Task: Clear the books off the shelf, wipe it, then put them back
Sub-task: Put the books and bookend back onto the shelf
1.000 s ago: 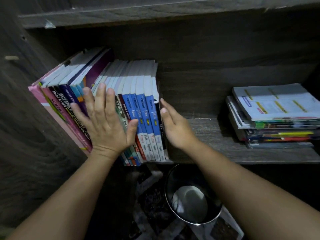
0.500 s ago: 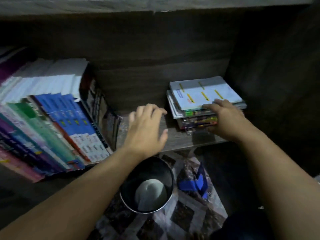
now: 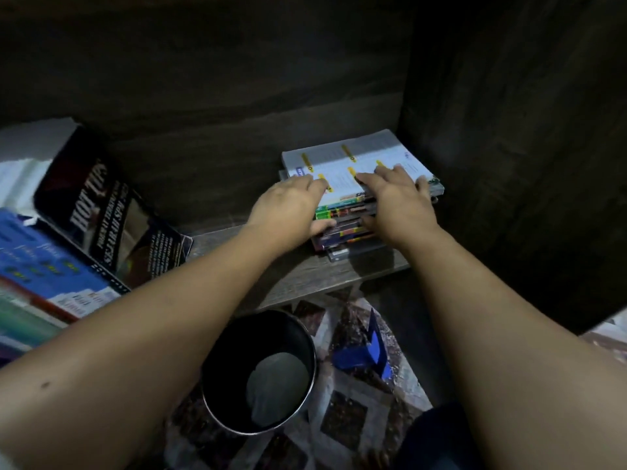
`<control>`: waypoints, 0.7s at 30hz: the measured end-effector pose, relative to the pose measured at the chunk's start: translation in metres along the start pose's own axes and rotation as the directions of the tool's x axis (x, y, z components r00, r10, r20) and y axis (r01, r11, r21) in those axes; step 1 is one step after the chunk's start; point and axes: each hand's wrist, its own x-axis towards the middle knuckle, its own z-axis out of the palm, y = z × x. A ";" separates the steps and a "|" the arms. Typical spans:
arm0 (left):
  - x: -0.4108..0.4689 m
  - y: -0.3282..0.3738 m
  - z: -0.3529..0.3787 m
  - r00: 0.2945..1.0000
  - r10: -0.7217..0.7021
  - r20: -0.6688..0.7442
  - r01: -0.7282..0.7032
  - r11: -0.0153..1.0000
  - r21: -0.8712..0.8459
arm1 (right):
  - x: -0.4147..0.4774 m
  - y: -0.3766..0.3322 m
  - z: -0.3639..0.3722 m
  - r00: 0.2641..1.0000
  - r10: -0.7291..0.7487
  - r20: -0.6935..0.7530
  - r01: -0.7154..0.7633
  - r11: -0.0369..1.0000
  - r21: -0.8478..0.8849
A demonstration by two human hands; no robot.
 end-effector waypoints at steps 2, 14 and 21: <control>0.003 -0.002 -0.004 1.000 0.018 0.008 -0.019 0.997 0.074 | 0.002 -0.002 0.002 0.999 -0.020 -0.036 0.021 1.000 0.008; -0.087 -0.028 -0.083 0.931 -0.344 -0.121 0.355 0.931 0.085 | 0.003 -0.016 0.013 0.884 -0.160 -0.440 0.203 0.978 0.052; -0.177 -0.113 -0.147 0.742 -0.544 -0.392 0.590 0.808 -0.003 | -0.010 -0.078 -0.001 0.712 -0.271 -0.648 0.394 0.918 0.049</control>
